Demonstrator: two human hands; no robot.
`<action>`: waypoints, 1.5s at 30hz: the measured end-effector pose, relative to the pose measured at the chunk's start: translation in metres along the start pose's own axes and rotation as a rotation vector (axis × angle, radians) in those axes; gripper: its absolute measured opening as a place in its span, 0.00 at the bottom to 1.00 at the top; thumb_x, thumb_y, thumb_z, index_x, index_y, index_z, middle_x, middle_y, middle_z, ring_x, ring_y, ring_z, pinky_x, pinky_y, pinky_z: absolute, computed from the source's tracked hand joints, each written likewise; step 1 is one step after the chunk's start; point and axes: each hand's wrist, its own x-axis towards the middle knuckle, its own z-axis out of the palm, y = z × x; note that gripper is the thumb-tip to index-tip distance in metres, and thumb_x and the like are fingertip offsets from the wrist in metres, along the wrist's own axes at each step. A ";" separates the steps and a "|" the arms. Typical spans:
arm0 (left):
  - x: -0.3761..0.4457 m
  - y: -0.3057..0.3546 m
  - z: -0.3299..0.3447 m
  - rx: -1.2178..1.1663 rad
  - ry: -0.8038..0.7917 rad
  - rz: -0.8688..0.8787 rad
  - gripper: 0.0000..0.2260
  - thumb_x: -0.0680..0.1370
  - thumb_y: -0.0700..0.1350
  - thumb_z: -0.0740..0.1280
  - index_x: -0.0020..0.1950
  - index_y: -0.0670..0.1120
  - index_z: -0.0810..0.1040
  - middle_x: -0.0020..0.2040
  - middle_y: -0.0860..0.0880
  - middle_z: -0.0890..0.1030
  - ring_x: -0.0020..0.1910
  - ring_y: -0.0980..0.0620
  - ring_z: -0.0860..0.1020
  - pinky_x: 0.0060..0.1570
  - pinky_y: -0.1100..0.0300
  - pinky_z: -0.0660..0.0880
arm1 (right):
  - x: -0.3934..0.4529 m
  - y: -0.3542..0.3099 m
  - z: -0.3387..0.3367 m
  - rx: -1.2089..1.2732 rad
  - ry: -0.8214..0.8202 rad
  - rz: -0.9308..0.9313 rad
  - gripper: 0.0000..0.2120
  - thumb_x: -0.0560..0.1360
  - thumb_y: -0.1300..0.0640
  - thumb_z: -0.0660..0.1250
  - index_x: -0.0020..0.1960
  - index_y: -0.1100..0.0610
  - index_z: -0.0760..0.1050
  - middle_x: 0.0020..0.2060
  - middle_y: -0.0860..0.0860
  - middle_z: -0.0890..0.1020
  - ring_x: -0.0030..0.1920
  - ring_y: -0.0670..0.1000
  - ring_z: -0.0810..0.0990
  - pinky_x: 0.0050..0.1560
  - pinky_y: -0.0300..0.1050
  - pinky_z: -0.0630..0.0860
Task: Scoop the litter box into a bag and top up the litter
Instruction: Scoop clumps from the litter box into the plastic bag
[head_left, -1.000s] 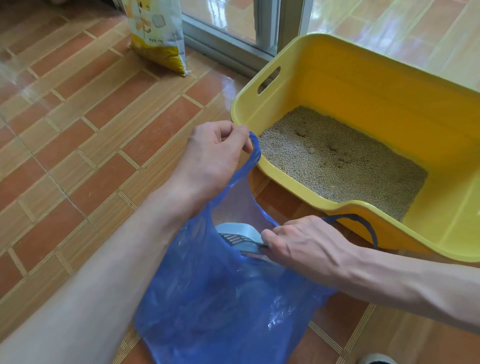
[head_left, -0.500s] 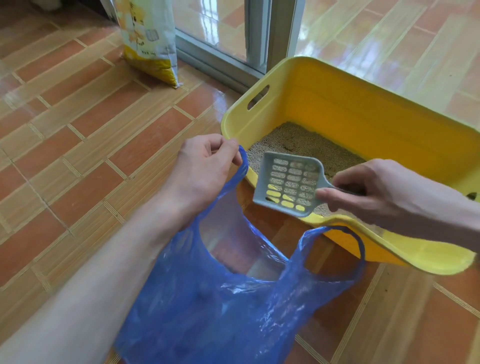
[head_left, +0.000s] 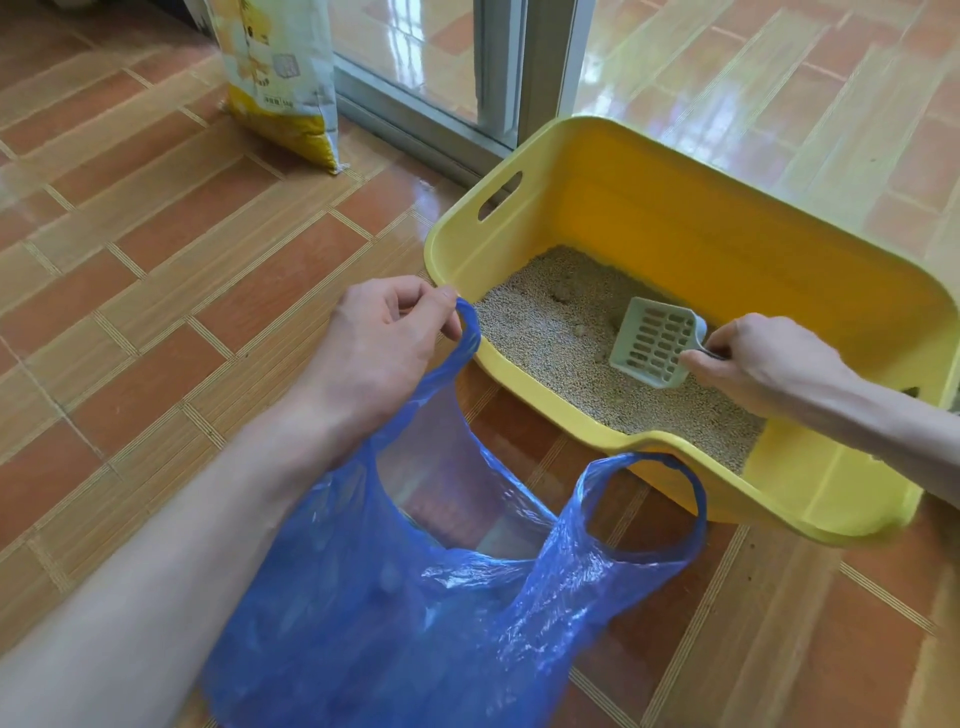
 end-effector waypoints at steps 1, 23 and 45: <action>0.000 0.000 0.000 -0.004 -0.001 -0.002 0.17 0.84 0.50 0.63 0.36 0.47 0.77 0.26 0.52 0.62 0.23 0.53 0.57 0.24 0.63 0.54 | 0.002 0.001 0.002 0.039 -0.028 0.013 0.17 0.81 0.45 0.64 0.45 0.57 0.83 0.26 0.52 0.78 0.25 0.51 0.72 0.26 0.40 0.66; 0.001 0.002 0.002 -0.011 0.006 -0.034 0.17 0.84 0.50 0.63 0.37 0.45 0.77 0.24 0.54 0.62 0.22 0.55 0.57 0.22 0.64 0.56 | 0.044 0.006 0.005 0.029 -0.261 -0.043 0.21 0.83 0.42 0.60 0.44 0.56 0.81 0.24 0.47 0.79 0.24 0.47 0.75 0.26 0.38 0.68; -0.001 -0.003 -0.003 -0.010 0.007 -0.028 0.17 0.84 0.50 0.63 0.36 0.47 0.77 0.26 0.51 0.62 0.24 0.52 0.57 0.26 0.61 0.55 | 0.084 0.002 0.026 -0.224 0.119 -0.296 0.23 0.80 0.33 0.58 0.50 0.50 0.82 0.28 0.45 0.76 0.28 0.44 0.73 0.26 0.37 0.65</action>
